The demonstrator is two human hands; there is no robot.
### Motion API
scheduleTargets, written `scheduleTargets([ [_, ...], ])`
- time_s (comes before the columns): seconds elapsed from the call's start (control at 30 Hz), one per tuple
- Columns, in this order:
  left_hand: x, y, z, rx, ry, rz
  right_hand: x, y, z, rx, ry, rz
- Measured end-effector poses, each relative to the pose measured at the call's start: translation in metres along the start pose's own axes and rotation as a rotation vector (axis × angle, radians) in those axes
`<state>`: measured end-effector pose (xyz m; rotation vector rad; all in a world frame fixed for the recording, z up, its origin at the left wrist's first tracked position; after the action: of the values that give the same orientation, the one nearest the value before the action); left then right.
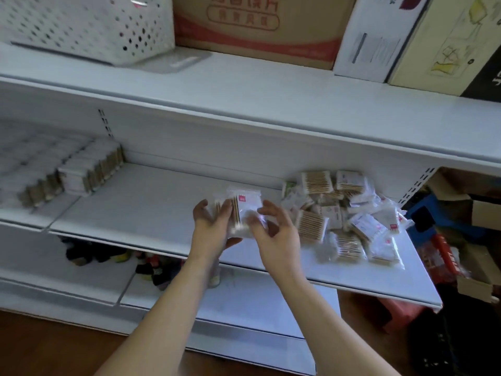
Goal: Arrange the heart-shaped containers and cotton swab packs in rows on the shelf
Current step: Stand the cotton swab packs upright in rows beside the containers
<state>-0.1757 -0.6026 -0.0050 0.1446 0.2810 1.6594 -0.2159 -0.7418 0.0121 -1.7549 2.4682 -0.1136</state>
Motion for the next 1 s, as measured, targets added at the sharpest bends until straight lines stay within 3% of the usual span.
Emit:
scheduleTargets([
  [0.13,0.085,-0.007,0.017,-0.012,0.019,-0.030,-0.085,0.012,-0.005,-0.171,-0.211,-0.099],
  [0.33,0.213,-0.030,0.042,-0.039,-0.037,-0.046,-0.202,0.029,-0.006,-0.197,-0.206,-0.169],
  [0.47,0.284,-0.051,0.050,-0.085,-0.135,0.063,-0.257,0.033,-0.004,-0.084,-0.026,-0.248],
  [0.7,0.346,-0.089,0.071,-0.205,-0.265,0.183,-0.315,-0.006,0.013,0.046,0.032,-0.142],
  [0.83,0.384,-0.110,0.080,-0.199,-0.201,0.279,-0.345,-0.033,0.034,0.028,0.107,-0.031],
  [1.0,0.430,-0.133,0.089,-0.168,-0.130,0.341,-0.400,-0.031,0.067,0.138,0.360,-0.129],
])
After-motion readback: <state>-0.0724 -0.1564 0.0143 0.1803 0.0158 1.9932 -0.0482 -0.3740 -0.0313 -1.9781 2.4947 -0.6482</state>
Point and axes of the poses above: each hand's wrist, its own y-axis away from the middle knuckle, its own x-axis out of the back of the hand, z = x × y, the point moved 4 cm from there along -y, towards the middle knuckle, and after that the axes turned 11 degrees about -y, right-handed, at the moved point
